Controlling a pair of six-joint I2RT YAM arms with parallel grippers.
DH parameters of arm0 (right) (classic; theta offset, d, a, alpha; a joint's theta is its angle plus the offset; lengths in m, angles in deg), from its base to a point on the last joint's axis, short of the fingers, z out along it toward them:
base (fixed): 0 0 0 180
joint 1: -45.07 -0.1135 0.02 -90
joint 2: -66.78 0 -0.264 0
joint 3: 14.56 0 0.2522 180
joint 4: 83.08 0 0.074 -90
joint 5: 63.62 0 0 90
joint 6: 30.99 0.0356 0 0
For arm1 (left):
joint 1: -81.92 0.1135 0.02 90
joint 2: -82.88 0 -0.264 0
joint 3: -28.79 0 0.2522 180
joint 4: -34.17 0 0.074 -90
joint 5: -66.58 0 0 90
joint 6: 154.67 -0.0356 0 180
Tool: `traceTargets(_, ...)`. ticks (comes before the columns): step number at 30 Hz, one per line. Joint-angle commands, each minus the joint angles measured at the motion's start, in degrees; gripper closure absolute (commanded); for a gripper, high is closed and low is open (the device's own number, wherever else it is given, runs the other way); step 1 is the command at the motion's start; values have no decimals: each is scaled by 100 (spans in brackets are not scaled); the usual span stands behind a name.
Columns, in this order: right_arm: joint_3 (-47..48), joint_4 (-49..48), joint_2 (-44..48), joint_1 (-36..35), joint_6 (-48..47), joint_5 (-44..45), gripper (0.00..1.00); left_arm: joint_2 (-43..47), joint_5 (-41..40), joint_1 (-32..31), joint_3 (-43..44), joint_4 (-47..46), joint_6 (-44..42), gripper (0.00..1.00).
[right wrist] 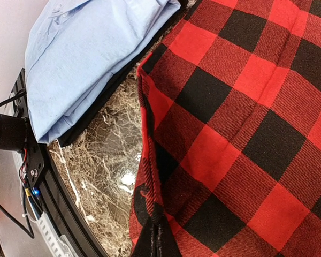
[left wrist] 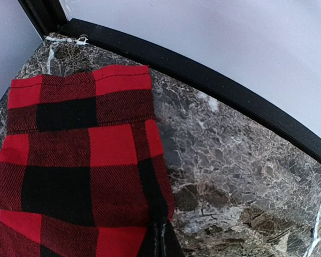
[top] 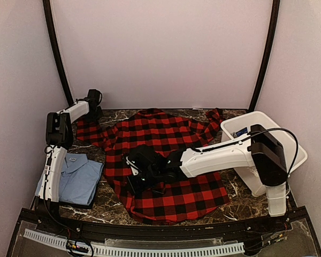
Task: Fold and stack the long sleeve shirts
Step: Pick up the sleeve from the center of the board, then fold the flattened shirt at the center of the board.
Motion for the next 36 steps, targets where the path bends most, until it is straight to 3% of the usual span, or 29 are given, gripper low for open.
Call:
traceTargets(1,-129,-263,390,20,55,113,100,637,20,-9,-126,2,-115,100)
traceTargets(12,-520,-449,711,19,217,251,100,1547,620,-71,-467,-543,-174,100)
traceTargets(20,-1223,-704,1149,-1,823,576,100,2204,1141,-292,-775,-991,-157,100)
traceTargets(36,-2097,171,1709,-303,1477,1727,100,2481,2429,-1509,-1155,-2781,287,100)
